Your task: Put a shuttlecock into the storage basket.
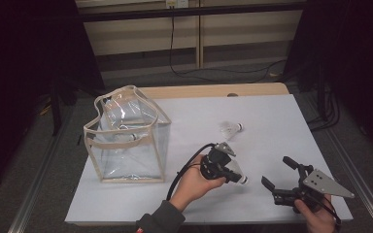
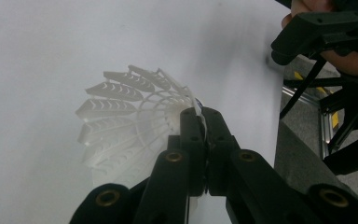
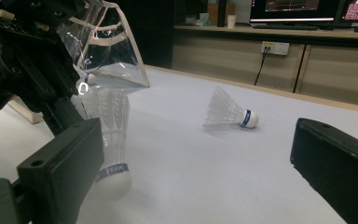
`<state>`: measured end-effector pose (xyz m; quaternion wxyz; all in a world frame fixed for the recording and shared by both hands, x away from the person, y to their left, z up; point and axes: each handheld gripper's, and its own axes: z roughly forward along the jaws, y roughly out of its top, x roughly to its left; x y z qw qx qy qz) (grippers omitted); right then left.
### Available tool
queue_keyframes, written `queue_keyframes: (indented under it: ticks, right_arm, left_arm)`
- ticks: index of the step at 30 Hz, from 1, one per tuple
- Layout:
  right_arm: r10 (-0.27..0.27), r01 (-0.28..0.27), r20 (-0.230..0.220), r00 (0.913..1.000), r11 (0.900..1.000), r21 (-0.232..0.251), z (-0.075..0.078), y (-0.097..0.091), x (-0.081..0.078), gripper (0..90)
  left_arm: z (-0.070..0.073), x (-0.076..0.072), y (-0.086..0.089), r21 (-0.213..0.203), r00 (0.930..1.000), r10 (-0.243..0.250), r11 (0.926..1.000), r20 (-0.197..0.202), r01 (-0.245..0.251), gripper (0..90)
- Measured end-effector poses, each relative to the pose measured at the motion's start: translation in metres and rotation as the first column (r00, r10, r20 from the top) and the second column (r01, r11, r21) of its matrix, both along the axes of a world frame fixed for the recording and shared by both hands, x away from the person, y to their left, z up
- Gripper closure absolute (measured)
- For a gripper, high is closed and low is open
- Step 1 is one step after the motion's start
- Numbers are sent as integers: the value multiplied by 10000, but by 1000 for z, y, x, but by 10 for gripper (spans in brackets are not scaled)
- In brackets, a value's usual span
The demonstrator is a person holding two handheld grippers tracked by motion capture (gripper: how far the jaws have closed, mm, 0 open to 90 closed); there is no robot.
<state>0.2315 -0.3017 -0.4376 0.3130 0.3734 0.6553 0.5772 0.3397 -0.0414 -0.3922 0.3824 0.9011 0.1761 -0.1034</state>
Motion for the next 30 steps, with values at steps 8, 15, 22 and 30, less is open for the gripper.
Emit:
queue_keyframes:
  ticks: [8,15,22,30]
  right_arm:
    - [41,-41,-11,10000,10000,-31,0,2,1,24]
    - [92,-92,-2,10000,10000,-39,0,3,3,24]
    - [86,-86,-8,10000,10000,-40,0,2,3,24]
    - [62,-62,-30,10000,10000,23,0,1,2,24]
  left_arm:
    - [8,0,6,48,10000,23,10000,60,-23,891]
    - [12,0,12,98,10000,46,9999,43,-47,893]
    - [17,3,15,58,9999,100,9999,-18,-100,894]
    - [21,5,17,212,10000,60,9998,55,-61,894]
